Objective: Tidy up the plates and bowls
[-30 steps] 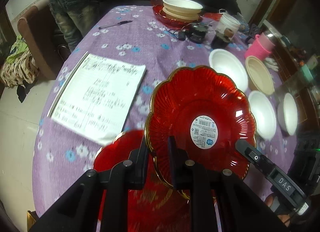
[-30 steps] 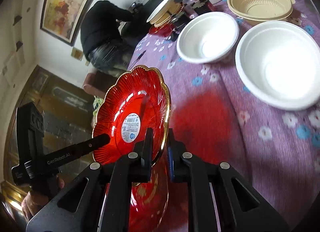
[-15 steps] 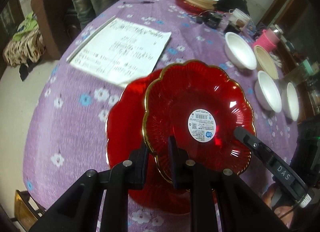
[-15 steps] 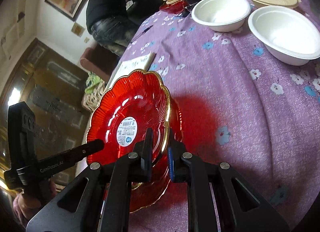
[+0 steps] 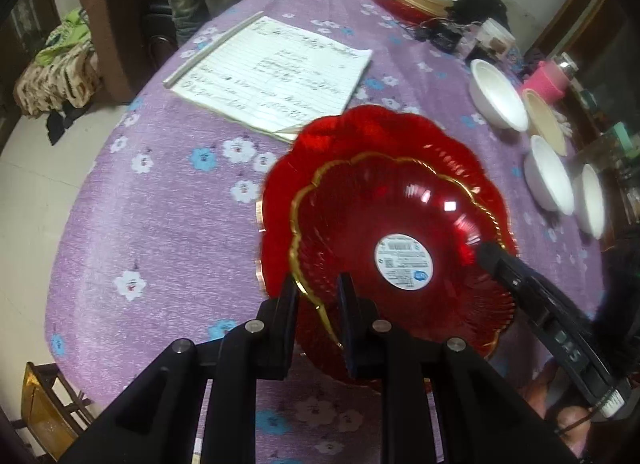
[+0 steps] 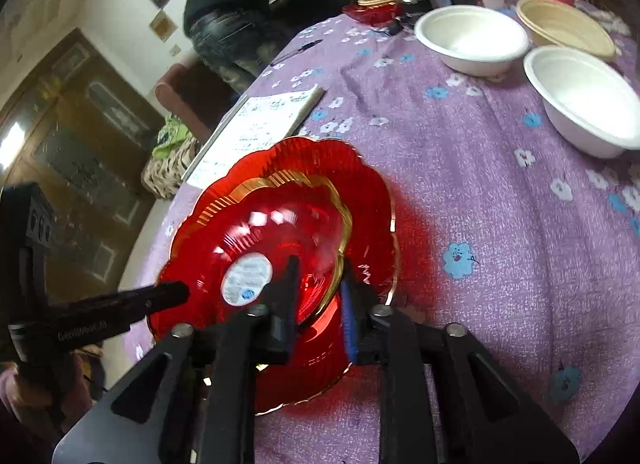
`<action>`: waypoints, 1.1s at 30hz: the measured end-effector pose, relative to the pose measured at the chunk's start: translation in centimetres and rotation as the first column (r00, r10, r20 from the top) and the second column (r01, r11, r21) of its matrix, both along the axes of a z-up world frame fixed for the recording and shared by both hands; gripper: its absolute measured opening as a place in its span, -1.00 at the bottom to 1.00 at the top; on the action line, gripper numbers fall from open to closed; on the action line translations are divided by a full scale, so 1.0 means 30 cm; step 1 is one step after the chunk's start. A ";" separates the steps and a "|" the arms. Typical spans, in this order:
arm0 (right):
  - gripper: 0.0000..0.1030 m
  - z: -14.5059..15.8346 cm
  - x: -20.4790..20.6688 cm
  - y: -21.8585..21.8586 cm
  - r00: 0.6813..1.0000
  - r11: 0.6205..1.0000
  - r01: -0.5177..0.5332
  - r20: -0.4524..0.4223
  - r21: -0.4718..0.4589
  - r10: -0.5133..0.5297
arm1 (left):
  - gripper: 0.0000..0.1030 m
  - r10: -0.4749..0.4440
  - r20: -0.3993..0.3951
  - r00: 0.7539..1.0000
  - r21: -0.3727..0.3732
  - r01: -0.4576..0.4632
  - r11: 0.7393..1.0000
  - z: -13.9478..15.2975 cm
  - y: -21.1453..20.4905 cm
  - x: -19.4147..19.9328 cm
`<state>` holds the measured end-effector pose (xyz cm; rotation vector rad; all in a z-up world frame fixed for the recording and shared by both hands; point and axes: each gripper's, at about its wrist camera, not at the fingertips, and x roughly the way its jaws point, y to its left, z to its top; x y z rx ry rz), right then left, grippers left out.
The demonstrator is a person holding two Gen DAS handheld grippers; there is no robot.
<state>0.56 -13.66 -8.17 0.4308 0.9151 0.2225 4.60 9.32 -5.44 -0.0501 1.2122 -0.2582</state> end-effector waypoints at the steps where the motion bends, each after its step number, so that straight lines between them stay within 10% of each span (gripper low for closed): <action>1: -0.55 0.008 -0.007 0.002 1.000 1.000 -0.003 0.016 -0.024 0.004 | -0.65 0.001 -0.001 1.000 -0.010 -0.001 1.000 0.000 0.008 -0.003; 7: -0.37 0.125 -0.085 -0.082 0.968 0.992 0.070 0.246 -0.106 -0.042 | -0.65 0.037 0.113 0.993 0.061 -0.044 0.997 0.082 0.040 -0.049; 12: -0.19 0.162 -0.128 -0.263 0.921 0.978 0.209 0.341 -0.023 -0.188 | -0.63 0.018 0.184 0.983 -0.036 -0.012 0.999 0.166 0.006 -0.090; 23: -0.19 0.148 -0.267 -0.643 0.781 0.869 0.495 0.440 -0.005 -0.443 | 0.04 -0.163 0.222 0.961 -0.152 0.200 0.968 0.168 -0.331 -0.118; 33: -0.09 0.153 -0.135 -0.844 0.894 0.906 0.403 0.157 0.129 -0.420 | 0.25 -0.196 0.160 0.967 -0.124 0.217 0.968 0.160 -0.596 0.027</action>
